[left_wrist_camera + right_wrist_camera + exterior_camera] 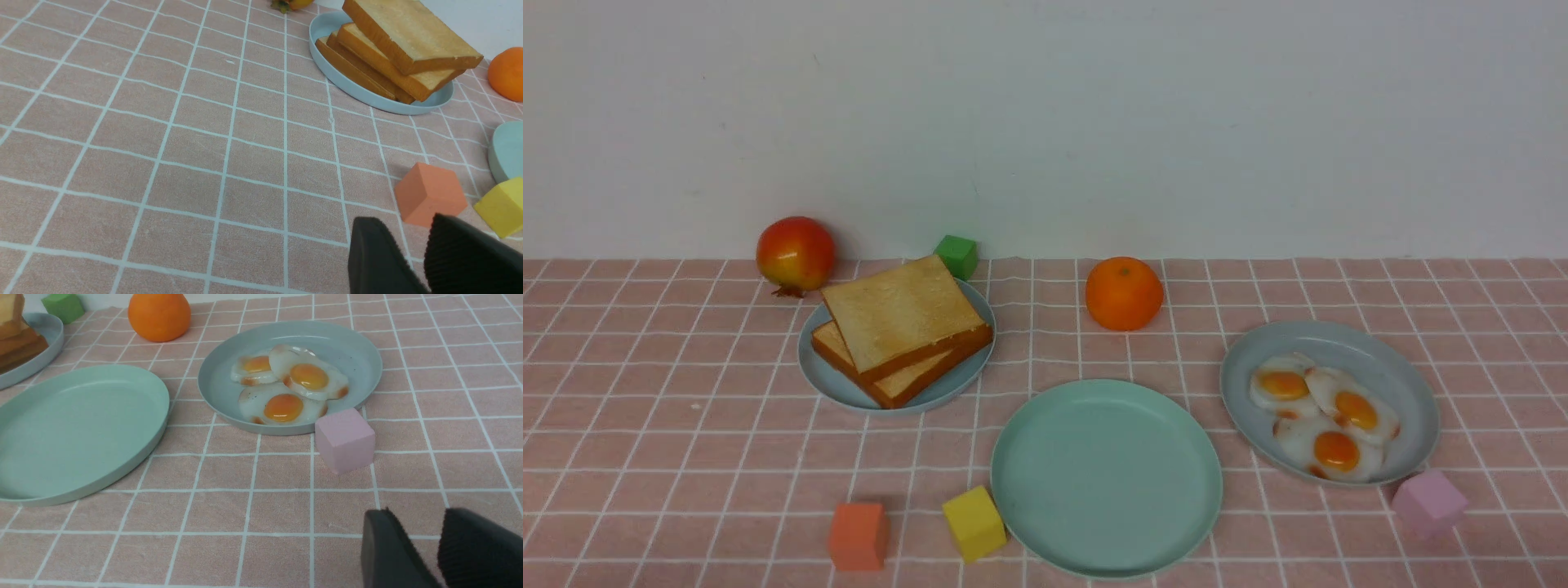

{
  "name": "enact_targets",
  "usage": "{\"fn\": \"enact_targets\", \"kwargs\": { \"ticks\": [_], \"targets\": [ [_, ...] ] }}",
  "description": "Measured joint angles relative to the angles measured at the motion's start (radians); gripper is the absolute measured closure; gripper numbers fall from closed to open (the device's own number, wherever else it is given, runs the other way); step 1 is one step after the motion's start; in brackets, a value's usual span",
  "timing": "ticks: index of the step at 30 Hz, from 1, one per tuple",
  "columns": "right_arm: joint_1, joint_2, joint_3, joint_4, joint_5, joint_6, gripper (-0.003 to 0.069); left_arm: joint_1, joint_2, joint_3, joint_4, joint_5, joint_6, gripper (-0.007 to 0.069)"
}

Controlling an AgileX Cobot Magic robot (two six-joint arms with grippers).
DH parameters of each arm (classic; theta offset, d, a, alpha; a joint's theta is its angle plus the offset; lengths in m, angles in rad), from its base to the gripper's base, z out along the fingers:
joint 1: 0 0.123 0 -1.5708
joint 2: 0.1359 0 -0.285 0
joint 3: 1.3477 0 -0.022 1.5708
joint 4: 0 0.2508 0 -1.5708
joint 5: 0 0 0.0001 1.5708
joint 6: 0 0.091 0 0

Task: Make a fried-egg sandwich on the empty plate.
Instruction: Use the left arm to grab a slice of bread

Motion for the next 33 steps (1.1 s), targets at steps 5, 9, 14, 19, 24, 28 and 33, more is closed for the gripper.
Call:
{"fn": "enact_targets", "kwargs": {
  "ticks": [5,9,14,19,24,28,33],
  "targets": [
    [0.0,0.0,0.0,0.0,0.0,0.0,0.0419,0.0,0.0,0.0,0.0,0.0,0.0,0.0385],
    [0.0,0.0,0.0,0.0,0.0,0.0,0.0419,0.0,0.0,0.0,0.0,0.0,0.0,0.0385],
    [0.0,0.0,0.0,0.0,0.0,0.0,0.0419,0.0,0.0,0.0,0.0,0.0,0.0,0.0385],
    [0.0,0.0,0.0,0.0,0.0,0.0,0.0419,0.0,0.0,0.001,0.035,-0.016,0.046,0.0385],
    [0.0,0.0,0.0,0.0,0.0,0.0,0.0419,0.0,0.0,0.005,0.052,-0.053,0.069,0.0385],
    [0.0,0.0,0.0,0.0,0.0,0.0,0.0419,0.0,0.0,0.008,-0.107,-0.141,-0.04,0.0385],
    [0.0,0.0,0.0,0.0,0.0,0.0,0.0419,0.0,0.0,0.008,-0.366,-0.236,-0.216,0.0385]
  ]
}}
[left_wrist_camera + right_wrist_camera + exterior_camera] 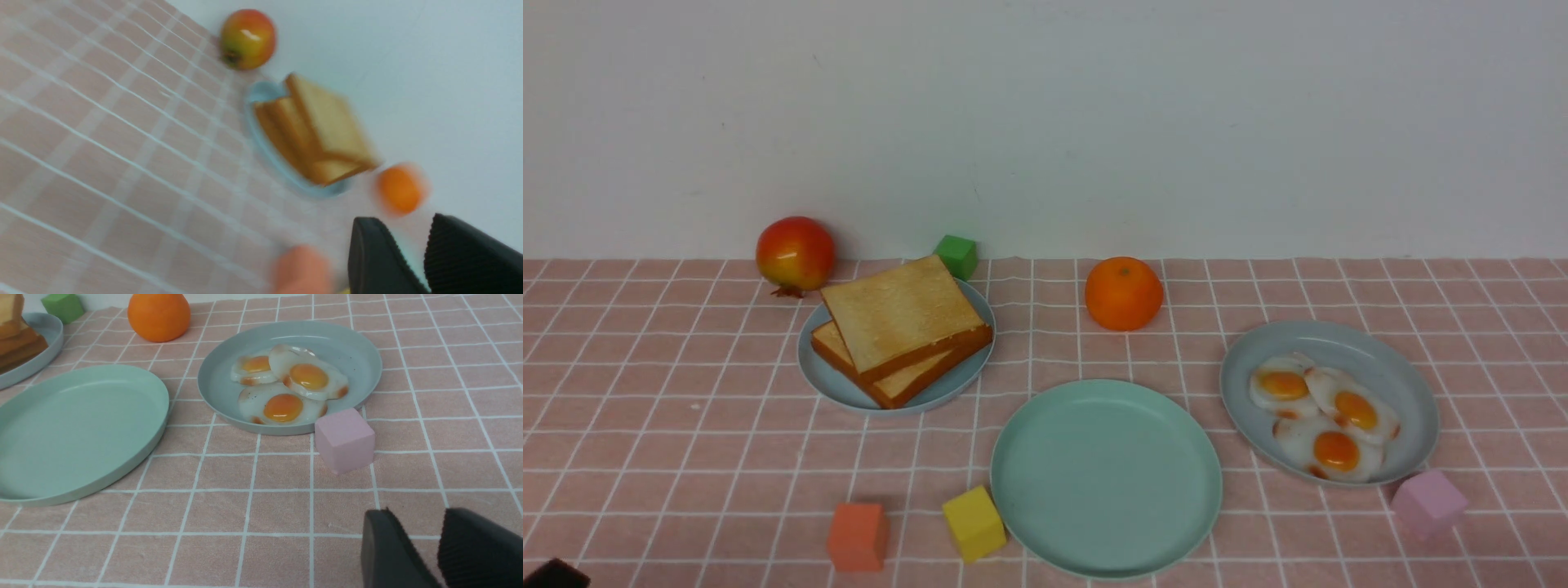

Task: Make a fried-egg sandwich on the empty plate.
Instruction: Use the left arm to grab a slice of bread

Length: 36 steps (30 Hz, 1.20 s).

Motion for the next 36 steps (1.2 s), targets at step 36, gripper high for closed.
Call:
{"fn": "enact_targets", "kwargs": {
  "ticks": [36],
  "targets": [
    [-0.001,0.0,0.0,0.0,0.0,0.0,0.0419,-0.232,1.557,-1.276,0.075,0.72,0.933,0.0613]
  ]
}}
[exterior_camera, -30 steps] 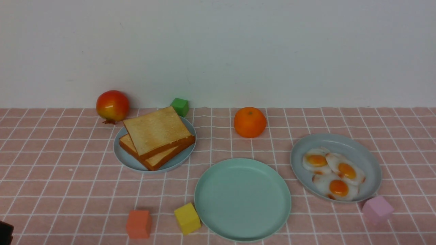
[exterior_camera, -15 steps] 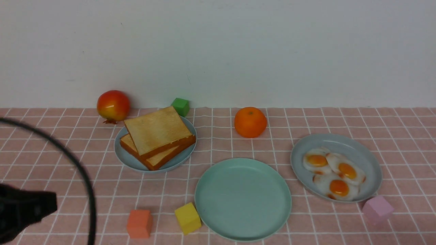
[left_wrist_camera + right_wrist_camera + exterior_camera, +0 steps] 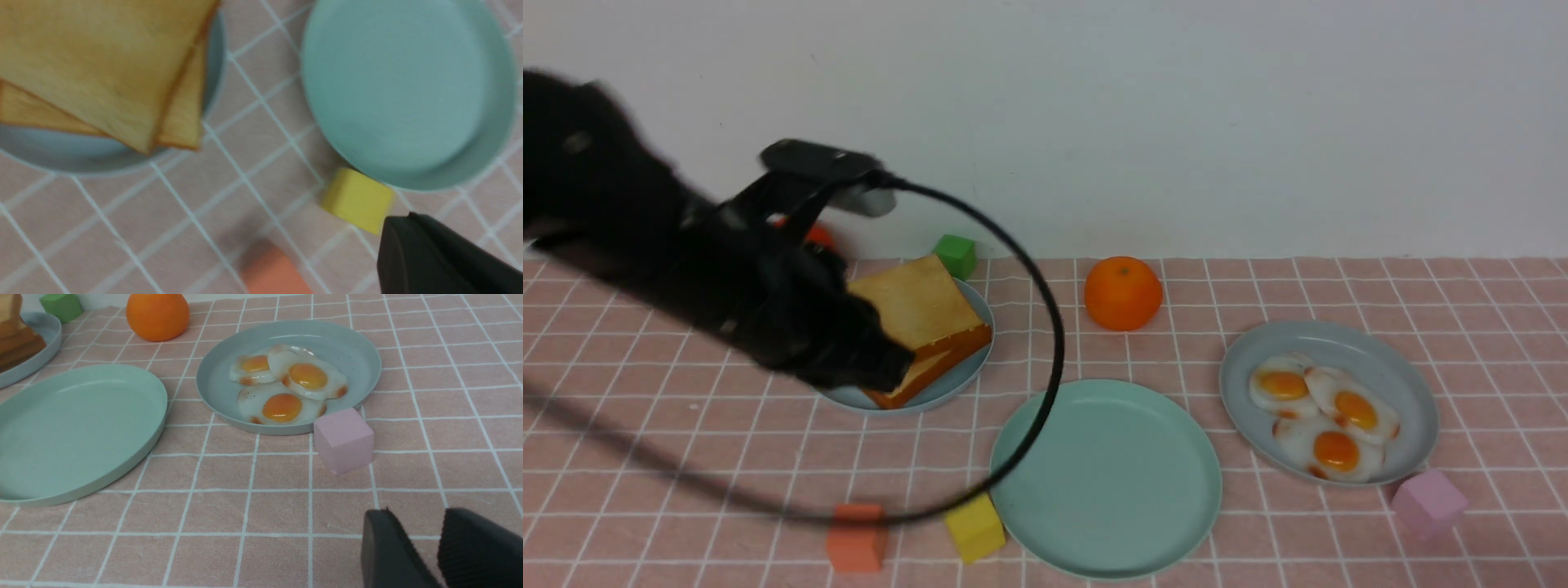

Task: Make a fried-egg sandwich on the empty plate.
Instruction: Use the left arm to grab a slice of bread

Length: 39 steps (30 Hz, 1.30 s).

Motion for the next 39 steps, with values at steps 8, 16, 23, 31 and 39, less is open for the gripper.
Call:
{"fn": "enact_targets", "kwargs": {
  "ticks": [8,16,23,31,39],
  "targets": [
    [0.0,0.0,0.0,0.0,0.0,0.0,0.0419,0.014,0.232,-0.207,0.113,-0.015,0.107,0.0613],
    [0.0,0.0,0.008,0.056,-0.107,0.05,0.0419,0.014,0.379,-0.256,0.23,-0.06,0.115,0.0454],
    [0.0,0.0,0.008,0.176,-0.23,0.132,0.0419,0.014,0.436,-0.257,0.299,-0.19,0.116,0.0265],
    [0.0,0.0,0.008,0.186,-0.242,0.133,0.0419,0.014,0.47,-0.266,0.316,-0.243,0.118,0.0281],
    [0.0,0.0,0.008,0.188,-0.243,0.133,0.0418,0.014,0.471,-0.268,0.343,-0.251,0.126,0.0564]
  ]
}}
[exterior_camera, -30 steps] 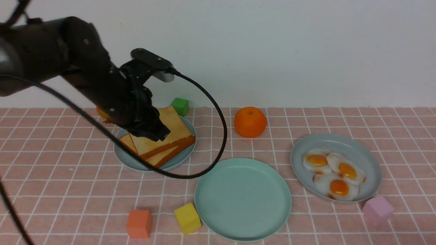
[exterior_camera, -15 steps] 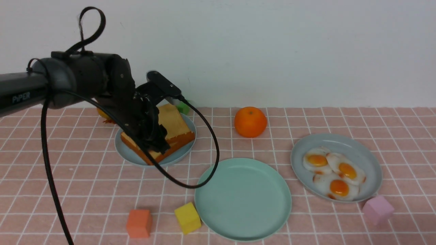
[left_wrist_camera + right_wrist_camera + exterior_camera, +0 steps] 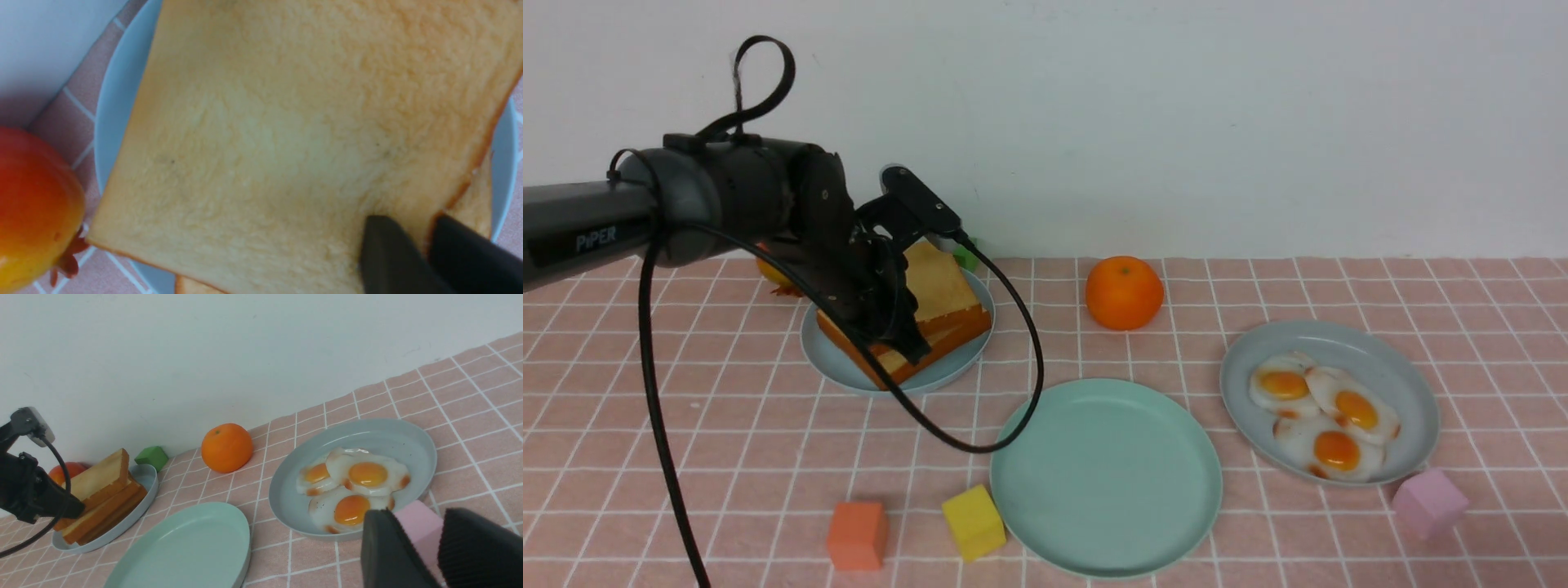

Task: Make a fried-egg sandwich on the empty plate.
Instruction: Use the left arm to grab a slice of bread, then use the left arm to put a slice of bread into the empty plate in the middle

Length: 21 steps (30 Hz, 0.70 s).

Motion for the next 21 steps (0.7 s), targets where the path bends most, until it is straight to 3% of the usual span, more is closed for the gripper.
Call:
{"fn": "enact_targets", "kwargs": {
  "ticks": [3,21],
  "targets": [
    [0.0,0.0,0.0,0.0,0.0,0.0,0.0418,0.0,0.001,-0.003,0.0,0.005,0.0,0.0598],
    [0.0,0.0,0.0,0.047,-0.041,0.022,0.0418,-0.018,-0.248,0.006,-0.085,0.191,-0.057,0.0598]
  ]
}}
